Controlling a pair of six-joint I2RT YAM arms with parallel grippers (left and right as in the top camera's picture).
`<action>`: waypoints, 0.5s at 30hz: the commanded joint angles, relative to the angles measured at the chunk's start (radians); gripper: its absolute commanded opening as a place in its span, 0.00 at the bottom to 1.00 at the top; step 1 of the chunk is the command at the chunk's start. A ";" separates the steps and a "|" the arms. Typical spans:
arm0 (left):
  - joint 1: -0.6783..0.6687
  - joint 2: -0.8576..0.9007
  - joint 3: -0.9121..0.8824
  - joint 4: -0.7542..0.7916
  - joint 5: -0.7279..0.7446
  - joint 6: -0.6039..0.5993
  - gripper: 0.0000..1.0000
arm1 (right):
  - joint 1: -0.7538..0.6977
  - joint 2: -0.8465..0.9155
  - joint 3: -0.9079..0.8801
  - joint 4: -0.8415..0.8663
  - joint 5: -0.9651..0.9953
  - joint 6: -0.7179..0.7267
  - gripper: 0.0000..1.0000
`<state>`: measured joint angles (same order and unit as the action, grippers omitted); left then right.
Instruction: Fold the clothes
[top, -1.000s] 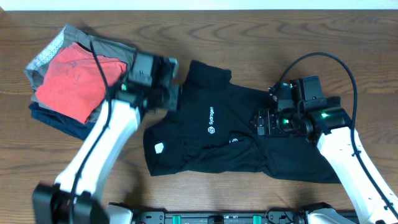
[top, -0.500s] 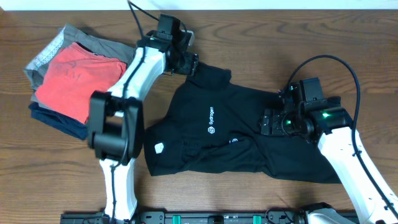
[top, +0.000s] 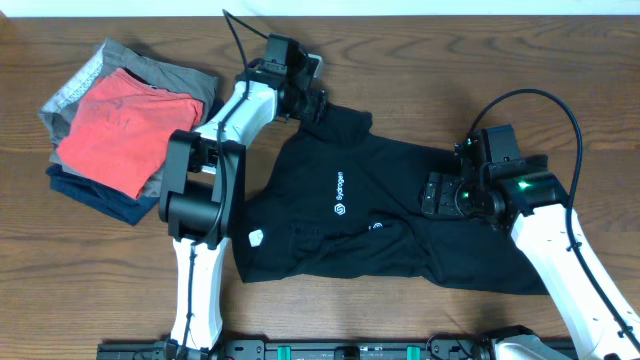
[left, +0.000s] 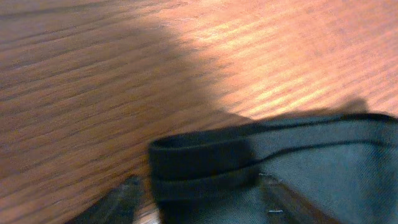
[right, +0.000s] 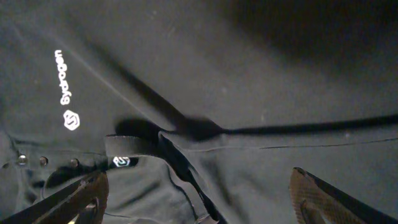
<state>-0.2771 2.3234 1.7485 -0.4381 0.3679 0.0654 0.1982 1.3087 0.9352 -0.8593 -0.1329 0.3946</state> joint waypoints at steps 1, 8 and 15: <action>-0.030 0.042 0.008 -0.013 0.014 0.012 0.21 | -0.008 -0.001 0.005 0.004 0.045 0.017 0.90; -0.010 -0.014 0.008 -0.061 0.014 -0.110 0.06 | -0.030 0.055 0.005 0.050 0.164 0.000 0.98; 0.024 -0.189 0.008 -0.204 0.015 -0.130 0.06 | -0.220 0.216 0.011 0.273 0.179 -0.006 0.96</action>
<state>-0.2630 2.2524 1.7481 -0.6205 0.3828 -0.0380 0.0532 1.4849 0.9356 -0.6266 0.0036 0.3977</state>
